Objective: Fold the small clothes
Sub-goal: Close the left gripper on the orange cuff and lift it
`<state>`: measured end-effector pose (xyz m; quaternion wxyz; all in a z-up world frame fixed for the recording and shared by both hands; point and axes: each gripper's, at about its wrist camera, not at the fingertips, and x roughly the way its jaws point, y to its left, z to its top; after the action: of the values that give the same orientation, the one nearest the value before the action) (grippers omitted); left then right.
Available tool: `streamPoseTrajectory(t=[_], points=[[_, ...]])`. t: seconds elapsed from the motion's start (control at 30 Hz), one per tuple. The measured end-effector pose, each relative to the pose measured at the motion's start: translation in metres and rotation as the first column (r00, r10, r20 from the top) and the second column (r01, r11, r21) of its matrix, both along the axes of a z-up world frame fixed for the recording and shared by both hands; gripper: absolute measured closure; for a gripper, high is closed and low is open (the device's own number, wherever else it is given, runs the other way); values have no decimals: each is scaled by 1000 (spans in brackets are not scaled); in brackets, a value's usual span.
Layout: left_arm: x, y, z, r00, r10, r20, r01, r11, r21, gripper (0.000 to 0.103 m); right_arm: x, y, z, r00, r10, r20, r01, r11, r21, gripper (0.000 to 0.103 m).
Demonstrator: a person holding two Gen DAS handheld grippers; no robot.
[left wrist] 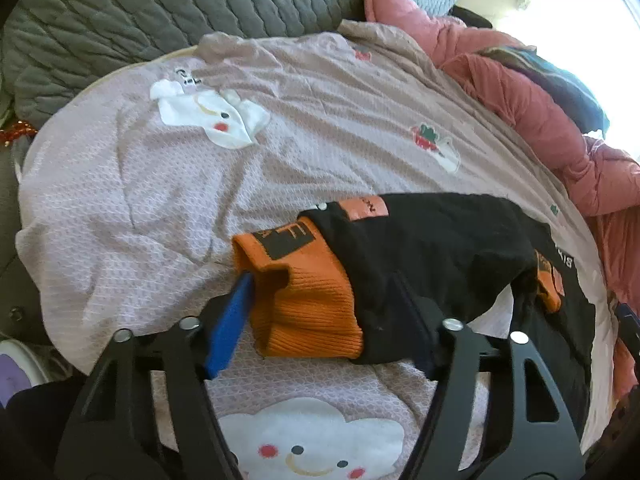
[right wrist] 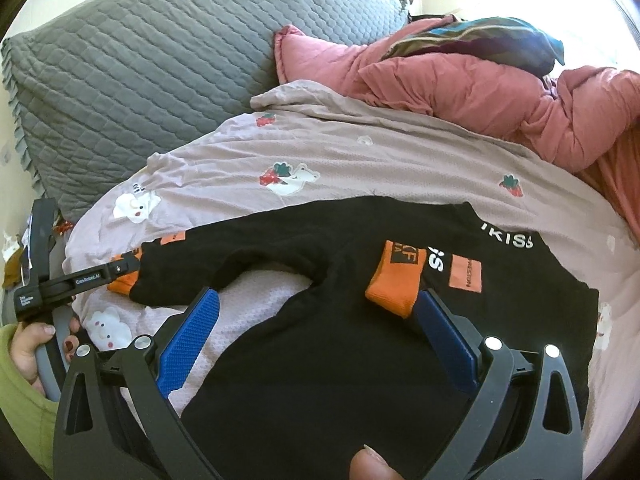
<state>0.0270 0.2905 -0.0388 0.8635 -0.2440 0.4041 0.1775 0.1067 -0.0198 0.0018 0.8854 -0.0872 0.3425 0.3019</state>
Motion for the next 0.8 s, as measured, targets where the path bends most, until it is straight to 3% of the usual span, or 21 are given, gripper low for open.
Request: streamPoseTrajectory(t=[0.23, 0.37, 0.8], points=[[7, 2, -9, 999, -24, -29, 23, 999, -35, 78, 8, -6, -18, 999, -15, -50, 16, 1000, 12, 5], [1, 7, -6, 997, -26, 69, 34, 994, -104, 89, 13, -15, -25, 997, -26, -69, 28, 999, 18, 5], [19, -45, 67, 954, -134, 267, 134, 991, 21, 93, 22, -71, -23, 990, -111, -90, 120, 988, 95, 5]])
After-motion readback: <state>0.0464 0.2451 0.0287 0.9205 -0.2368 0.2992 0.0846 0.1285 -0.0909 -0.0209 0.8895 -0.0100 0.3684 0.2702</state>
